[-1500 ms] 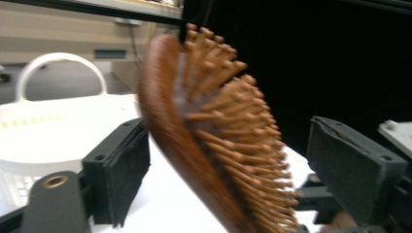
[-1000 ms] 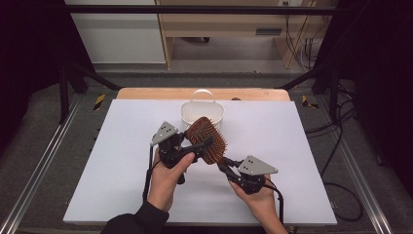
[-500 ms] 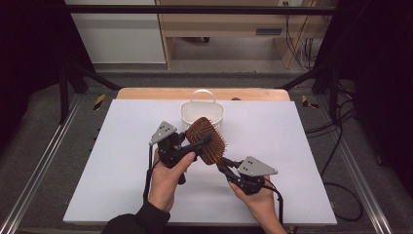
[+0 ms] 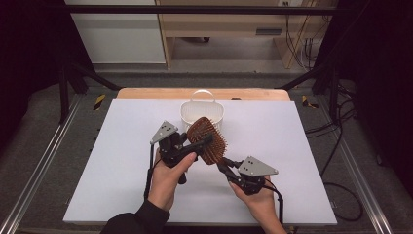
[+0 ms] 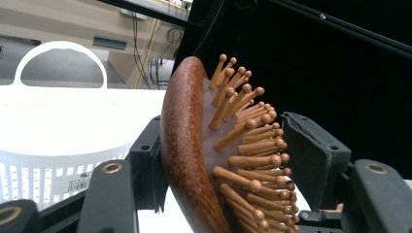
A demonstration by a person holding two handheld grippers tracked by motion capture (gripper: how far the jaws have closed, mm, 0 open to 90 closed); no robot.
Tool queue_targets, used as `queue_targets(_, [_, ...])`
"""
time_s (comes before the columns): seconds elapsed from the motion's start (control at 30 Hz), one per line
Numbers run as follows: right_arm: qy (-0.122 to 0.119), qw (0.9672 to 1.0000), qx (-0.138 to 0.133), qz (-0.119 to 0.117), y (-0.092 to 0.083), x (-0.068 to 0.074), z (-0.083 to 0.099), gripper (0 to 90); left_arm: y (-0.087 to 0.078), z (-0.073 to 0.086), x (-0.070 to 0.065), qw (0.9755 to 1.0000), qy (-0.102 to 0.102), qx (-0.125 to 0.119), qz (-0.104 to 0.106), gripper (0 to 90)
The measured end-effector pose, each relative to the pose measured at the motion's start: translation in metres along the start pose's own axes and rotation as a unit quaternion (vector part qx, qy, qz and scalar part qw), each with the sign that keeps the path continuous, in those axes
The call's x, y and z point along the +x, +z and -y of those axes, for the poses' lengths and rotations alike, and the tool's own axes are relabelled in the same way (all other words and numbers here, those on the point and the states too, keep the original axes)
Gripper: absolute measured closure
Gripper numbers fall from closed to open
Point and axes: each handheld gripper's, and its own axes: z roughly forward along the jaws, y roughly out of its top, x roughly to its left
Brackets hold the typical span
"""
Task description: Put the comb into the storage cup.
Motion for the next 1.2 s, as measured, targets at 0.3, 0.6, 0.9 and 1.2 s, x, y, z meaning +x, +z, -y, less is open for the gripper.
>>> queue_targets(0.3, [0.002, 1.0, 0.001, 0.0, 0.0008, -0.0001, 0.0008, 72.8, 0.0026, 0.001, -0.0002, 1.0, -0.007, 0.001, 0.0, 38.5])
queue_targets(0.6, [0.006, 1.0, 0.002, -0.004, 0.0014, -0.0007, 0.0018, 72.8, 0.0044, 0.0015, 0.0005, 0.9998, -0.021, 0.003, 0.004, 40.6])
queue_targets(0.9, [0.006, 0.9999, 0.005, -0.008, 0.0031, -0.0008, 0.0039, 72.8, 0.0024, 0.0025, 0.003, 0.999, -0.042, 0.004, 0.012, 46.7])
queue_targets(1.2, [0.008, 0.9999, 0.004, -0.01, 0.0034, -0.0013, 0.0047, 72.8, 0.002, 0.0021, 0.0008, 0.999, -0.041, 0.003, 0.016, 48.9])
